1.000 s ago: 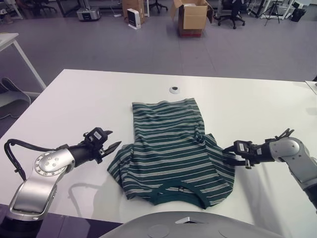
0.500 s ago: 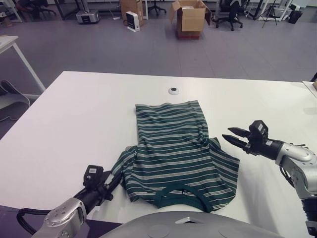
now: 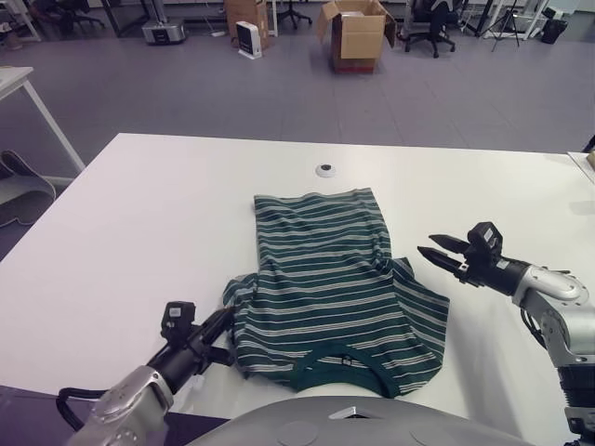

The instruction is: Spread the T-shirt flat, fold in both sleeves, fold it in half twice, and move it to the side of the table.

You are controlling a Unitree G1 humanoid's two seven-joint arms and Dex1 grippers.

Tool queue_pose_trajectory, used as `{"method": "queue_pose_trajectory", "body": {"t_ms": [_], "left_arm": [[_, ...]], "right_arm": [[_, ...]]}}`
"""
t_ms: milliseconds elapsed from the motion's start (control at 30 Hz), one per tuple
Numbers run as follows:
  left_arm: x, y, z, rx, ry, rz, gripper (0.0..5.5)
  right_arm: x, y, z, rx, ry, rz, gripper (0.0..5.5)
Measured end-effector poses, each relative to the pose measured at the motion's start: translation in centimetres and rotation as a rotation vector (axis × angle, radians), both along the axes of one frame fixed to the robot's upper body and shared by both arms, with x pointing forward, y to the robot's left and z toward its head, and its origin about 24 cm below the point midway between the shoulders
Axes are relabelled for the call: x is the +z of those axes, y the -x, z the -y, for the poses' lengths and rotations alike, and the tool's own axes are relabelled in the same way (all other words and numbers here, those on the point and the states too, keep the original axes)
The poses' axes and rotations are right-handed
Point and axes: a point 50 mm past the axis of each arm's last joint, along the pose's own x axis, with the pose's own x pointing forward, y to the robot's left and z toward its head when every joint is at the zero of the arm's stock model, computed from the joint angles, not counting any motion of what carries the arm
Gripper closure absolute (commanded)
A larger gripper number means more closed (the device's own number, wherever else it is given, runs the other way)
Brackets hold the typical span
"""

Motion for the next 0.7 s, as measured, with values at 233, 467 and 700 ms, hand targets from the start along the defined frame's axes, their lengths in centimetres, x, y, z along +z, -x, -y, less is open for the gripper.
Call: {"method": "queue_pose_trajectory", "body": {"t_ms": [233, 467, 700], "left_arm": [[3.4, -1.2, 0.2, -0.221, -0.046, 0.086, 5.49], [5.0, -2.8, 3.0, -0.465, -0.074, 0.111, 5.49], [3.9, -3.7, 6.5, -0.626, -0.029, 0.078, 5.49]], "right_arm": [[-0.3, 0.2, 0.2, 0.002, 0.011, -0.005, 3.4], [-1.2, 0.8, -0.3, 0.055, 0.044, -0.045, 3.4], [-2.0, 1.7, 0.1, 0.056, 0.065, -0.103, 3.4]]}}
